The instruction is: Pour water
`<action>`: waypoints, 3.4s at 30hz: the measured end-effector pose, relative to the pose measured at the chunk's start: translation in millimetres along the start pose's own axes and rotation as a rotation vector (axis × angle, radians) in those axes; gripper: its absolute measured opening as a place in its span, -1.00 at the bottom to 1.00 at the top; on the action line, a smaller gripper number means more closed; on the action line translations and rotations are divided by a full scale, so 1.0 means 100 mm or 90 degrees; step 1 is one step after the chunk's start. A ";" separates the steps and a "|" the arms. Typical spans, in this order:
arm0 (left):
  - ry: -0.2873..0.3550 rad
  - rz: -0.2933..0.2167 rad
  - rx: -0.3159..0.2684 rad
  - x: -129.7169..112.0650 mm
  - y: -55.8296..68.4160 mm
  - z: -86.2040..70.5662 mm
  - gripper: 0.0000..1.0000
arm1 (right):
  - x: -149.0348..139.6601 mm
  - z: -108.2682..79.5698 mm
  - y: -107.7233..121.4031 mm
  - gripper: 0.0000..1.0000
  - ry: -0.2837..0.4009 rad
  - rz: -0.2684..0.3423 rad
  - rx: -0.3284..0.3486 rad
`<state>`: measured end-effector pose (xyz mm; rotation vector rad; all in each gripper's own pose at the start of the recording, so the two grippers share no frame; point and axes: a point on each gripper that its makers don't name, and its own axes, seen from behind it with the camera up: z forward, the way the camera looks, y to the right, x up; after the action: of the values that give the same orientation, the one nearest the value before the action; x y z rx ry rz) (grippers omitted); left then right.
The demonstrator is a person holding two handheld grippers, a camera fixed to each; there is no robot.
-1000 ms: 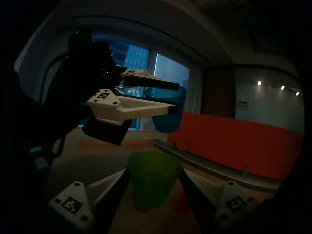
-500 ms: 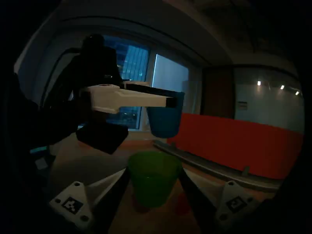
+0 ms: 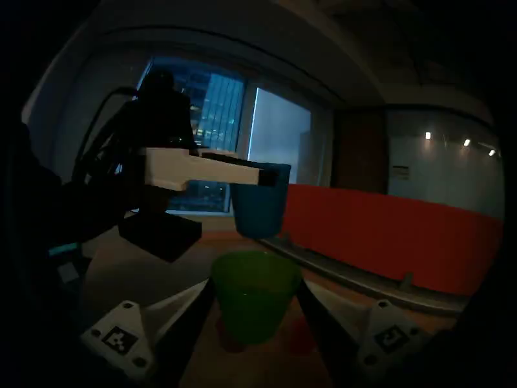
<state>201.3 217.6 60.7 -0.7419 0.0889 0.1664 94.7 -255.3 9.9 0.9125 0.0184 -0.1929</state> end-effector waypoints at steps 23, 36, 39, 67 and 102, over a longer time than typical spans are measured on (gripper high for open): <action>-0.037 -0.027 0.051 -0.50 -0.26 -0.34 0.80 | -0.03 -0.18 0.25 1.00 -0.014 0.007 -0.033; -0.056 -0.041 0.075 -0.71 -0.38 -0.53 0.79 | -0.02 -0.27 0.39 1.00 -0.019 0.017 -0.050; -0.063 -0.041 0.080 -0.76 -0.40 -0.57 0.79 | -0.04 -0.28 0.41 1.00 -0.023 0.019 -0.051; -0.179 -0.032 0.079 -1.61 -0.26 -0.82 0.80 | -0.55 -0.34 0.40 1.00 -0.117 0.045 -0.028; -0.349 -0.032 0.030 -2.73 -0.04 -0.92 0.80 | -1.26 -0.32 0.34 1.00 -0.264 0.045 0.008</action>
<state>-68.0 119.8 33.7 -0.6291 -0.4453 0.3125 -21.1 -189.9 29.2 0.8701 -0.3981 -0.3133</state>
